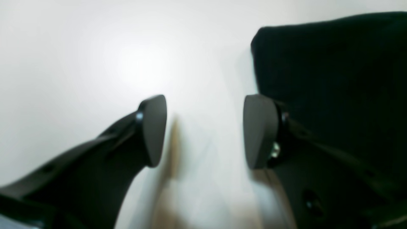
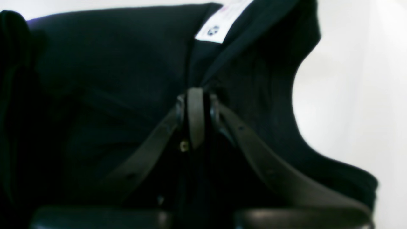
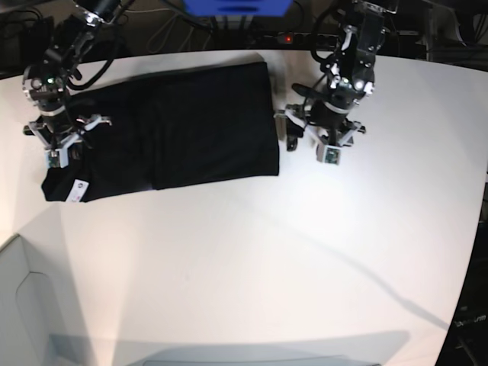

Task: Fold the T-shirt properly
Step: 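Reposition both grippers at the edges of the folded black shirt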

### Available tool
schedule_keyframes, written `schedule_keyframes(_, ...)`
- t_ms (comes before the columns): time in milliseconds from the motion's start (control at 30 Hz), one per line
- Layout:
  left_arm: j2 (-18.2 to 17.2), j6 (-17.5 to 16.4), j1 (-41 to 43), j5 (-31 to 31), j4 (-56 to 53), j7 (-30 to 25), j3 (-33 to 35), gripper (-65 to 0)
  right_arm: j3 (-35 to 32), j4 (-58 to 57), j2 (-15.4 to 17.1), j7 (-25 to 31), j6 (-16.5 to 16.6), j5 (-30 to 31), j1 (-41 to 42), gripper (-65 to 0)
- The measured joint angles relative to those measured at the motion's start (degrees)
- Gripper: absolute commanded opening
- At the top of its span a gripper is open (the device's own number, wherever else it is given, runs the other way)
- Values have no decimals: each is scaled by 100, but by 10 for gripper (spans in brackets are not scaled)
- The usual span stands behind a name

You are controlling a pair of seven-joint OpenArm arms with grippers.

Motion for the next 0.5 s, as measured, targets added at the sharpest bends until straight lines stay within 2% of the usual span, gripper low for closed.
schedule_keyframes(100, 0, 0, -4, -2, 0, -4, 0, -283, 0, -319, 81, 13, 0, -15, 42, -650)
schedule_keyframes(167, -2, 0, 20, 2, 0, -4, -2, -283, -20, -505, 227, 26, 0, 22, 68, -619)
schedule_keyframes(233, -2, 0, 68, -2, 0, -24, -2, -283, 39, -608, 321, -15, 0, 9, 136, -553)
schedule_keyframes(400, 11, 0, 87, 0, 0, -9, 0, -283, 70, -638, 487, -7, 0, -22, 223, -324)
schedule_keyframes(500, 9, 0, 81, 0, 0, -22, 0, -283, 251, -636, 463, -22, 0, -4, 308, -252)
